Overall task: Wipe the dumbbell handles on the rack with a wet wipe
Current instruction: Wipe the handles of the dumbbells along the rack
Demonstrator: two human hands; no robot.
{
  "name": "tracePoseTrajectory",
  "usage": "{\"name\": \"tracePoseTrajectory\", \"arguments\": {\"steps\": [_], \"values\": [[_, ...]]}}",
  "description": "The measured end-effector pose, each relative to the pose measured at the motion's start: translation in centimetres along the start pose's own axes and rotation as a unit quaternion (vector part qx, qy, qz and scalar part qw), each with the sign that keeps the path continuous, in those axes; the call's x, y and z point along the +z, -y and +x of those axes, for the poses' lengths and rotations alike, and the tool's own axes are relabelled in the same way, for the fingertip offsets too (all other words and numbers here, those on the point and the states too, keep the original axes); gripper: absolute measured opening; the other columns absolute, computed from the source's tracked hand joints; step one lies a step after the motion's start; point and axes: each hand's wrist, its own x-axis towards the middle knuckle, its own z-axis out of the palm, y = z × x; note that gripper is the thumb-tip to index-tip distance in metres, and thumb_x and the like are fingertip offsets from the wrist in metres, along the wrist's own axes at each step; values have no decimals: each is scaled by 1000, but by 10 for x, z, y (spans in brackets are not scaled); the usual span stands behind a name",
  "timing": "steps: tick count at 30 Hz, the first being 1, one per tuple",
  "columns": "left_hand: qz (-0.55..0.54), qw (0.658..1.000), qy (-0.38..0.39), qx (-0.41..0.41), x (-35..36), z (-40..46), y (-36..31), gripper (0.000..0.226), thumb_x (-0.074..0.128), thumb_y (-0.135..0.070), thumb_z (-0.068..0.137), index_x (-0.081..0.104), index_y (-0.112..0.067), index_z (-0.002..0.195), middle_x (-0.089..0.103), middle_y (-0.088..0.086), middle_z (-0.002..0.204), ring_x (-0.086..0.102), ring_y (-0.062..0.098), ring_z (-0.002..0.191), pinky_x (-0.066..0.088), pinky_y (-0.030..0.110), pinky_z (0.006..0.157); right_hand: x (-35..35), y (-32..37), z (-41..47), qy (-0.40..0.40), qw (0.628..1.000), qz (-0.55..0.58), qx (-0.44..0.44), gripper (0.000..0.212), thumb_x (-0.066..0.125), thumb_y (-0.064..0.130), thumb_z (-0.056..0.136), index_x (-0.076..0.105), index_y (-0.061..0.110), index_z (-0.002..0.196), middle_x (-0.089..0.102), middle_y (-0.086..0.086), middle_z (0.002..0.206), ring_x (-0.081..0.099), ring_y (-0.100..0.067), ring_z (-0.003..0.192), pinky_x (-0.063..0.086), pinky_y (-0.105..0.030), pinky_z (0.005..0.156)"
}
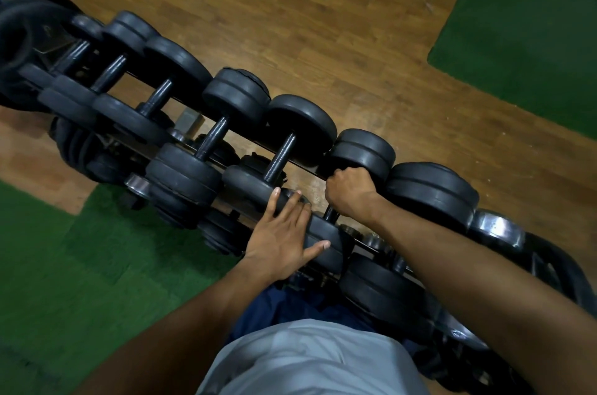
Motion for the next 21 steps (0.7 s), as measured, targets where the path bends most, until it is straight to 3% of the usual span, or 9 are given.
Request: {"name": "tracePoseTrajectory", "arguments": {"steps": [5, 9, 14, 18, 21], "values": [[6, 1000, 3, -1, 1, 0, 0, 102, -6, -79, 95, 15, -6, 163, 19, 8, 171, -12, 19, 159, -25, 55, 120, 3, 7, 14, 99, 992, 3, -76, 29, 46, 29, 100, 68, 17, 114, 69, -6, 115, 66, -27, 102, 45, -34, 69], [4, 1000, 0, 1, 4, 2, 1, 103, -7, -79, 95, 16, -6, 163, 19, 8, 171, -12, 19, 159, -23, 56, 120, 9, 6, 14, 114, 984, 52, -124, 23, 51, 31, 99, 69, 18, 105, 71, -3, 100, 66, -25, 85, 50, -34, 67], [3, 1000, -12, 1, 7, 2, 1, 104, -7, -79, 95, 18, -6, 163, 22, 8, 170, -8, 19, 159, -20, 57, 122, 15, -5, 0, 90, 970, 178, -142, 23, 50, 37, 97, 66, 24, 87, 66, 2, 83, 62, -21, 78, 47, -34, 64], [6, 1000, -14, 2, 9, 2, 1, 102, -6, -79, 95, 19, -6, 163, 23, 8, 170, -7, 19, 159, -21, 56, 121, 27, -13, -21, 47, 947, 289, -128, 21, 55, 37, 95, 70, 35, 109, 72, 13, 100, 64, -10, 93, 53, -35, 78], [10, 1000, -21, 3, 8, 2, 0, 102, -6, -78, 95, 21, -6, 162, 25, 8, 169, -6, 18, 159, -22, 56, 121, 34, -13, -40, -15, 936, 334, -108, 22, 59, 34, 95, 70, 34, 114, 71, 16, 114, 66, -6, 103, 53, -30, 84]]}}
